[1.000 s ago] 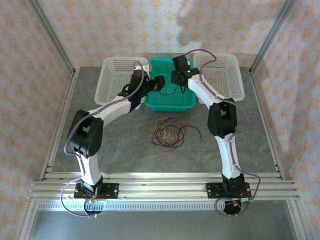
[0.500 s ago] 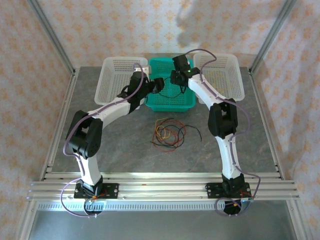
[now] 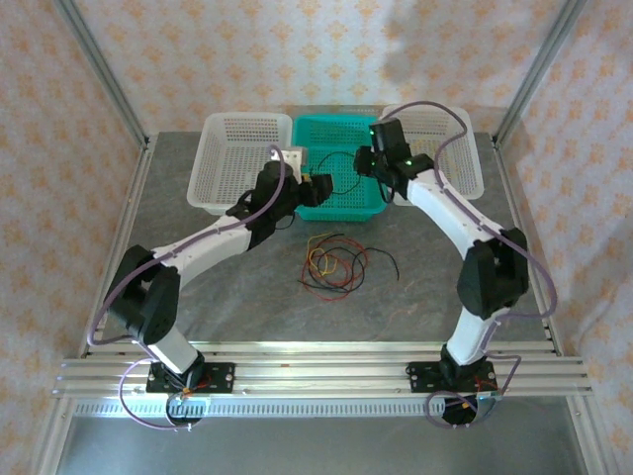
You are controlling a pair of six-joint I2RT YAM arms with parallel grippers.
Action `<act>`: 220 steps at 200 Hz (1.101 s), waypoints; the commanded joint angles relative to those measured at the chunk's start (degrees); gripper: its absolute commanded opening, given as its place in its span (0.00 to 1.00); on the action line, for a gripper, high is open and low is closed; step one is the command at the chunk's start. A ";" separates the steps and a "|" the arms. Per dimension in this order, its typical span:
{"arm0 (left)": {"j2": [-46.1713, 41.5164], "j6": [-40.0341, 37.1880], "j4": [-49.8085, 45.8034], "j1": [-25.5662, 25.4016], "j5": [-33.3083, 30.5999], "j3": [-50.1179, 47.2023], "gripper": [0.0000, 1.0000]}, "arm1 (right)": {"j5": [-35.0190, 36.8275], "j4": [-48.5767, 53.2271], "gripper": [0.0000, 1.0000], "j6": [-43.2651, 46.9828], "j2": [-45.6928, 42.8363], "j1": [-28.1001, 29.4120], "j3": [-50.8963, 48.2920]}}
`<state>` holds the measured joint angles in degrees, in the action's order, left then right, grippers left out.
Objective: Untangle the cables
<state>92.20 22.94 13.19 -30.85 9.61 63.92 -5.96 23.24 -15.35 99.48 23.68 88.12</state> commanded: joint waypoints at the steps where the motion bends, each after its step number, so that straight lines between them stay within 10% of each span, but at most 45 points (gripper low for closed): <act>1: -3.16 -2.02 -0.42 -1.32 -2.76 -3.33 0.68 | 1.45 -3.15 0.28 1.07 -5.10 0.04 -6.33; 220: -9.24 3.73 6.69 -14.30 -4.89 -23.03 0.73 | 7.35 2.47 0.25 -7.82 -22.20 6.55 -39.17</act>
<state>84.73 25.71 17.72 -44.16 5.50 42.02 -1.02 21.74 -21.28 79.18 29.98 50.72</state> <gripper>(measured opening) 0.719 0.247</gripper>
